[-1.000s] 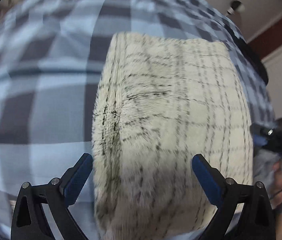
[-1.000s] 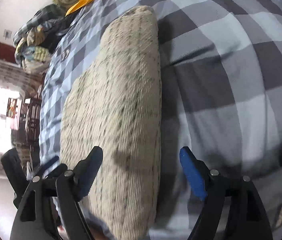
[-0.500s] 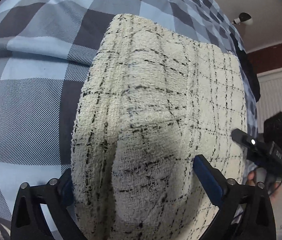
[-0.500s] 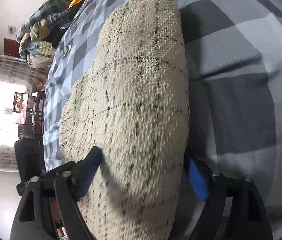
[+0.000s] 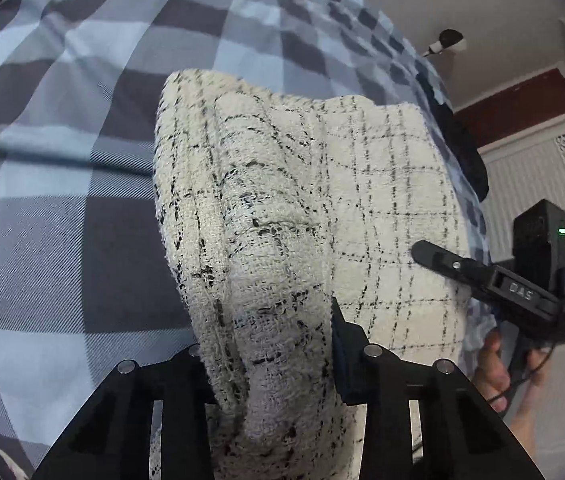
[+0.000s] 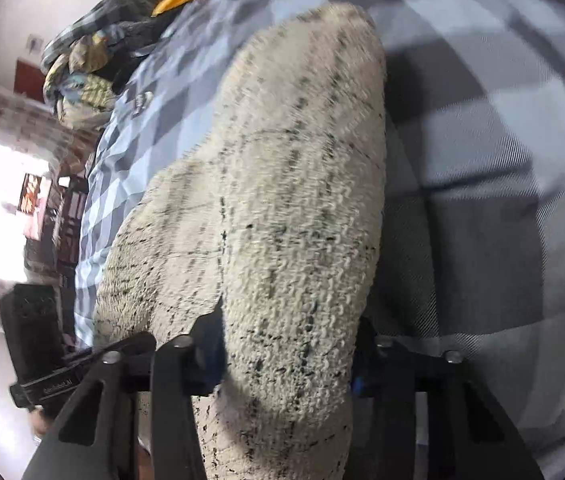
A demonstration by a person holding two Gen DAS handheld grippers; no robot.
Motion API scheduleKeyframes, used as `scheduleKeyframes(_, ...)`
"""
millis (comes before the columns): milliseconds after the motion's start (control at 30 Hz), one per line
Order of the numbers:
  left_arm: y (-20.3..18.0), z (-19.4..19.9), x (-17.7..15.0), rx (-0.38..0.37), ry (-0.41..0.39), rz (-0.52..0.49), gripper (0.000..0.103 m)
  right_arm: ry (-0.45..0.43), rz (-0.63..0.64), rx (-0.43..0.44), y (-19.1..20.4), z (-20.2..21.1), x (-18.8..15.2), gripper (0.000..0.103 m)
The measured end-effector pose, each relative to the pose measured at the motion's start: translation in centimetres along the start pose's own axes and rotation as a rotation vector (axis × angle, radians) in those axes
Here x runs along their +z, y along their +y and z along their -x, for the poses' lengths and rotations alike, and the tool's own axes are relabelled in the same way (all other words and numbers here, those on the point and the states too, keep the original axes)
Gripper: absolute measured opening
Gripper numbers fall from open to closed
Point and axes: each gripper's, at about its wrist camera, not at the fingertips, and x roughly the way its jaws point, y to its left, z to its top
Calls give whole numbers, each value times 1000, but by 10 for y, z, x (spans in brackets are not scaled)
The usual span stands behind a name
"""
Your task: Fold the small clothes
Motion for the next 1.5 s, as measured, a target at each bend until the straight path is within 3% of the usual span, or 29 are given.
scheduleKeyframes(167, -31, -26, 16, -14, -12, -40, 34, -44, 24, -24, -6, 31, 14, 37)
scheduleKeyframes(367, -78, -78, 59, -39, 4, -60, 34, -29, -61, -62, -67, 49, 47, 37)
scheduleKeyframes(600, -122, -132, 104, -91, 0, -57, 34, -87, -111, -63, -131, 75, 91, 37)
scheduleKeyframes(933, -148, -158, 131, -10, 58, -161, 38, -162, -225, 5, -165, 72, 74, 41)
scheduleKeyframes(1000, -157, -151, 128, 26, 45, -209, 41, -172, -254, -3, -167, 80, 71, 50)
scheduleKeyframes(1067, -168, -137, 120, 111, 4, -258, 51, -175, -331, -44, -170, 96, 63, 58)
scheduleKeyframes(1133, -179, -112, 106, 240, -72, -328, 71, -197, -376, -108, -163, 120, 46, 58)
scheduleKeyframes(1267, -197, -48, 76, 382, -248, -428, 79, -336, -259, -289, -108, 180, 10, 60)
scheduleKeyframes(1300, -201, -25, 64, 415, -283, -437, 84, -373, -224, -323, -89, 199, -6, 66)
scheduleKeyframes(1400, -201, 33, 25, 467, -369, -447, 103, -467, -161, -351, -58, 240, -56, 81)
scheduleKeyframes(1500, -194, 82, -14, 449, -436, -458, 103, -540, -120, -372, -31, 274, -115, 82)
